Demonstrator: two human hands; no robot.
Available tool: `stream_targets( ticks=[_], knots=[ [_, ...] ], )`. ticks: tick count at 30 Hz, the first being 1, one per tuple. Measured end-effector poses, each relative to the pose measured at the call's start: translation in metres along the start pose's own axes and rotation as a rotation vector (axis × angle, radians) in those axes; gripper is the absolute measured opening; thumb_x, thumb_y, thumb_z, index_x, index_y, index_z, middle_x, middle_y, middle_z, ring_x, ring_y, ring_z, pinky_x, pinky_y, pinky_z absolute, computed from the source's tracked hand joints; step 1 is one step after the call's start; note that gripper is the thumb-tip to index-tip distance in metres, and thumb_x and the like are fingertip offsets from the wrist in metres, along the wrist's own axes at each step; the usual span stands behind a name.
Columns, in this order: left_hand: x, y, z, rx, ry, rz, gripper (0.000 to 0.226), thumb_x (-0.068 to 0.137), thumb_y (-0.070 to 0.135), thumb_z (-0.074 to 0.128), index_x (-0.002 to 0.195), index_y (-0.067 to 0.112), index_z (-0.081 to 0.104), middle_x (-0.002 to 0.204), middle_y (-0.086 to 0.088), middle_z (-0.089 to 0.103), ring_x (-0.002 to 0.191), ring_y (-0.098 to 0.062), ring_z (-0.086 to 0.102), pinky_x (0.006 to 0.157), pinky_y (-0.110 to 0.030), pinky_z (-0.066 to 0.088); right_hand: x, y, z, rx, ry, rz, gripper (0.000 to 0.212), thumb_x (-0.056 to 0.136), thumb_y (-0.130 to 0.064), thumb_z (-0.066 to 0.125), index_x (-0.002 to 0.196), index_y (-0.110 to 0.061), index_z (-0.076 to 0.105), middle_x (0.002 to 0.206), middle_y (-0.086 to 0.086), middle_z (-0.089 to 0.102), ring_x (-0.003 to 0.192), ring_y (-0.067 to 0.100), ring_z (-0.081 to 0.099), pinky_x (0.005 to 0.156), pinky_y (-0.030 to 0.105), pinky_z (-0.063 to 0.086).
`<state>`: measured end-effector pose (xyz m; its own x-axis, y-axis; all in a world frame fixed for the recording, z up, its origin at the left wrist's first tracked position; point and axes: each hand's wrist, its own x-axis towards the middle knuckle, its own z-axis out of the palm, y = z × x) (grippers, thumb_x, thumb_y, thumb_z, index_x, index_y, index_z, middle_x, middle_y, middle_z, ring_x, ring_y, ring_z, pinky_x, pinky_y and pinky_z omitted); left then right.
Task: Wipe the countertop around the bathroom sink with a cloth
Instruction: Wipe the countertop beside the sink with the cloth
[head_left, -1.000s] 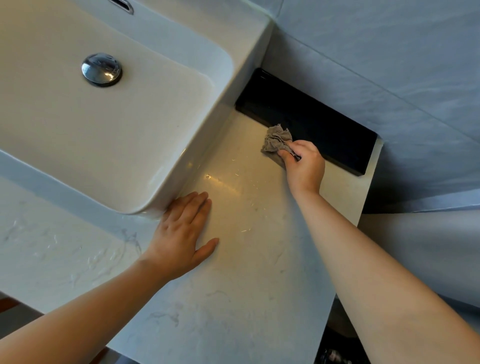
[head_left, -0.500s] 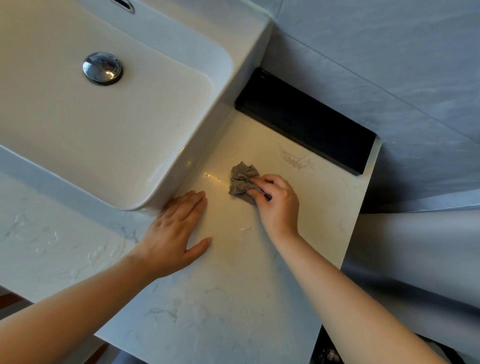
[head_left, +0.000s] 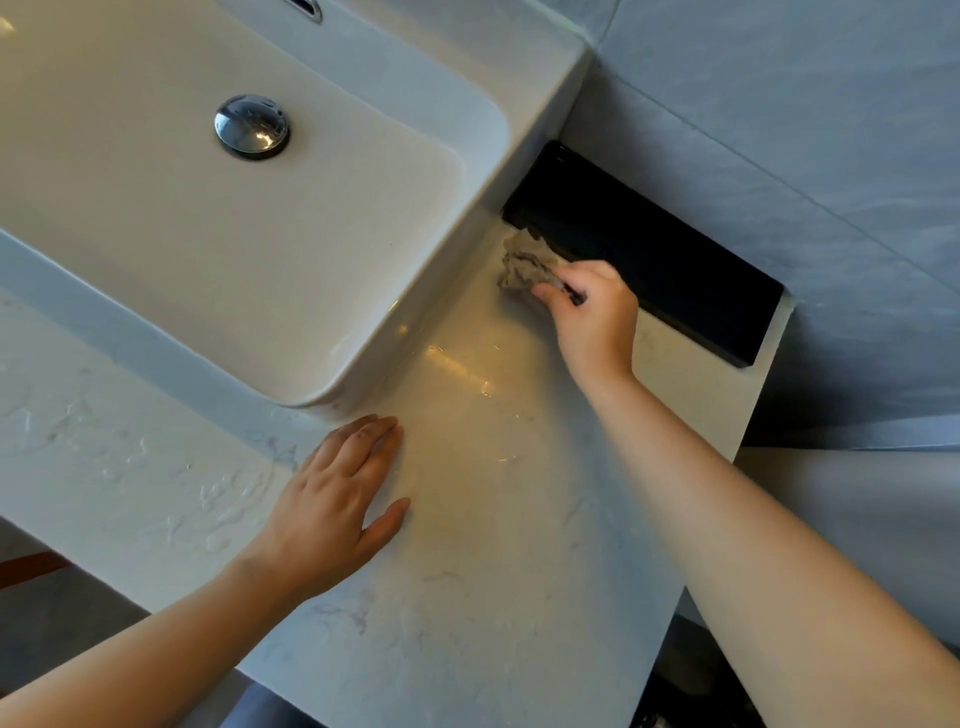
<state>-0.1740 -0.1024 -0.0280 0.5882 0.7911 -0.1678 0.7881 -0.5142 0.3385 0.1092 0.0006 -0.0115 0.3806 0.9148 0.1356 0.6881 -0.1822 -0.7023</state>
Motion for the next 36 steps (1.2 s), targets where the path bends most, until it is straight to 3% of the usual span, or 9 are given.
stream_targets(
  ticks=[2,5,9,18,22,26,31,36],
  knots=[
    [0.0,-0.002,0.002,0.001,0.006,0.015,0.065,0.09,0.051,0.04,0.14,0.008,0.044,0.139,-0.009,0.049,0.129,-0.028,0.044,0.106,-0.043,0.039,0.021,0.008,0.014,-0.041,0.006,0.018,0.023,0.082,-0.024,0.07,0.101,-0.011,0.073,0.099,0.003,0.065,0.089,0.01,0.057,0.069,0.005,0.034],
    [0.002,-0.007,0.003,-0.004,0.021,0.029,0.063,0.09,0.05,0.043,0.138,0.01,0.046,0.137,-0.007,0.049,0.127,-0.026,0.044,0.107,-0.039,0.038,0.025,0.018,0.034,-0.096,0.028,0.033,0.027,0.085,-0.026,0.067,0.108,-0.012,0.071,0.104,0.004,0.064,0.098,0.018,0.057,0.078,0.02,0.039],
    [0.003,-0.01,0.004,0.006,0.038,0.039,0.059,0.09,0.049,0.045,0.134,0.011,0.051,0.134,-0.006,0.051,0.124,-0.025,0.045,0.108,-0.033,0.029,0.016,0.019,0.043,-0.101,0.075,0.007,0.029,0.087,-0.026,0.064,0.112,-0.012,0.069,0.105,0.004,0.063,0.099,0.019,0.055,0.082,0.024,0.042],
    [0.006,-0.006,0.002,-0.032,0.043,0.003,0.059,0.088,0.051,0.044,0.132,0.011,0.054,0.13,-0.004,0.053,0.122,-0.023,0.045,0.106,-0.037,0.035,-0.023,0.004,0.05,-0.075,-0.059,-0.134,0.024,0.085,-0.021,0.066,0.106,-0.013,0.072,0.096,0.003,0.064,0.089,0.02,0.056,0.075,0.024,0.043],
    [0.004,-0.005,0.0,-0.037,0.024,-0.003,0.061,0.089,0.052,0.042,0.133,0.012,0.053,0.131,-0.003,0.052,0.123,-0.022,0.044,0.107,-0.032,0.03,-0.048,-0.003,0.048,-0.058,-0.123,-0.199,0.023,0.082,-0.02,0.069,0.104,-0.014,0.072,0.094,0.004,0.064,0.086,0.023,0.057,0.075,0.035,0.049],
    [0.001,-0.01,-0.005,-0.121,0.066,-0.02,0.057,0.09,0.048,0.04,0.128,0.009,0.057,0.127,-0.005,0.055,0.121,-0.02,0.045,0.106,-0.026,0.031,-0.077,-0.003,0.039,-0.026,-0.233,-0.254,0.022,0.078,-0.018,0.071,0.099,-0.011,0.074,0.094,0.005,0.065,0.087,0.025,0.059,0.075,0.034,0.05],
    [-0.006,-0.015,-0.009,-0.083,0.092,-0.067,0.057,0.09,0.048,0.04,0.126,0.009,0.06,0.122,-0.008,0.06,0.116,-0.025,0.052,0.102,-0.036,0.039,-0.075,-0.004,0.022,0.005,-0.426,-0.283,0.018,0.078,-0.016,0.071,0.093,-0.008,0.076,0.093,0.005,0.065,0.087,0.021,0.061,0.076,0.03,0.049],
    [-0.014,-0.014,-0.005,-0.035,0.07,-0.09,0.06,0.089,0.05,0.039,0.13,0.008,0.056,0.127,-0.008,0.057,0.12,-0.023,0.046,0.104,-0.035,0.033,-0.017,-0.014,0.019,-0.005,-0.088,-0.12,0.017,0.082,-0.02,0.067,0.09,-0.007,0.074,0.093,0.006,0.064,0.085,0.017,0.058,0.069,0.013,0.036]
  ],
)
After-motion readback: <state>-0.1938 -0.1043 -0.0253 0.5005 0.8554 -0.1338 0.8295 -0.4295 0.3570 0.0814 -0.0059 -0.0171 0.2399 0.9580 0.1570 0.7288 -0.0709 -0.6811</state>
